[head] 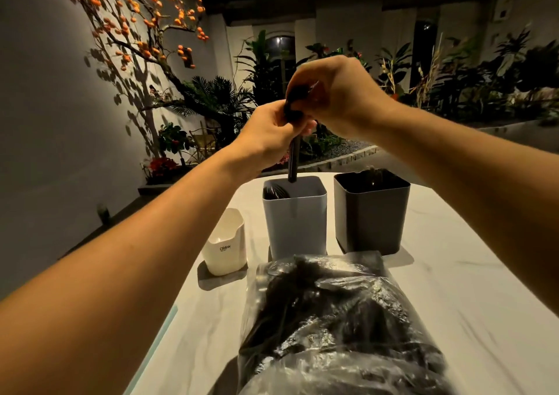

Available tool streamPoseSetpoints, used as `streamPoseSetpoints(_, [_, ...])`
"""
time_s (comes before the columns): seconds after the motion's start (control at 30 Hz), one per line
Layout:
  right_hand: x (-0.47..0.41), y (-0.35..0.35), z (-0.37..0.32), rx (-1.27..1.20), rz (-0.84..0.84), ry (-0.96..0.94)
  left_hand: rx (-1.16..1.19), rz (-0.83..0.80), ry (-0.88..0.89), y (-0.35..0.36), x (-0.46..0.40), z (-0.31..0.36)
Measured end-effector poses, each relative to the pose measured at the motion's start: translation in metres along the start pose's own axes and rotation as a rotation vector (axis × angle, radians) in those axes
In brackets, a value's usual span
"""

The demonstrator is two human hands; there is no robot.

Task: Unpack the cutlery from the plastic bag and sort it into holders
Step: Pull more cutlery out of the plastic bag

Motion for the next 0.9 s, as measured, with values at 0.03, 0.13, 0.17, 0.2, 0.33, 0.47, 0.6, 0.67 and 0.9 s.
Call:
streamPoseSetpoints(0.03, [-0.003,0.002,0.003,0.025,0.002,-0.015,-0.099,0.047,-0.005,-0.001,-0.004,-0.006])
streamPoseSetpoints(0.13, [-0.005,0.018,0.020,0.069,-0.031,0.014,-0.260,0.135,-0.100,-0.001,-0.010,-0.031])
streamPoseSetpoints(0.17, [-0.004,0.025,0.028,0.072,-0.052,0.042,-0.267,0.146,-0.112,0.001,-0.011,-0.040])
streamPoseSetpoints(0.2, [-0.003,0.034,0.036,0.074,-0.076,0.068,-0.276,0.151,-0.112,0.003,-0.010,-0.049])
streamPoseSetpoints(0.33, [0.007,0.066,0.068,0.102,-0.164,0.116,-0.419,0.139,-0.131,0.011,-0.007,-0.079])
streamPoseSetpoints(0.47, [0.013,0.087,0.097,0.128,-0.213,0.199,-0.502,0.098,-0.180,0.019,-0.008,-0.100])
streamPoseSetpoints(0.6, [0.014,0.098,0.116,0.164,-0.280,0.262,-0.603,0.028,-0.214,0.027,-0.012,-0.111])
streamPoseSetpoints(0.67, [0.017,0.105,0.125,0.168,-0.327,0.313,-0.629,0.012,-0.234,0.029,-0.014,-0.114])
streamPoseSetpoints(0.9, [0.023,0.087,0.130,0.143,-0.216,0.375,-0.557,0.070,-0.288,0.012,-0.002,-0.107])
Point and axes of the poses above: each hand's wrist, its own x-axis away from the middle knuckle, its own y-axis out of the palm, z = x × y, the point moved 5 cm from there along -x, towards the middle knuckle, and after that the axes turned 13 degrees about -x, right-handed, at the moved point
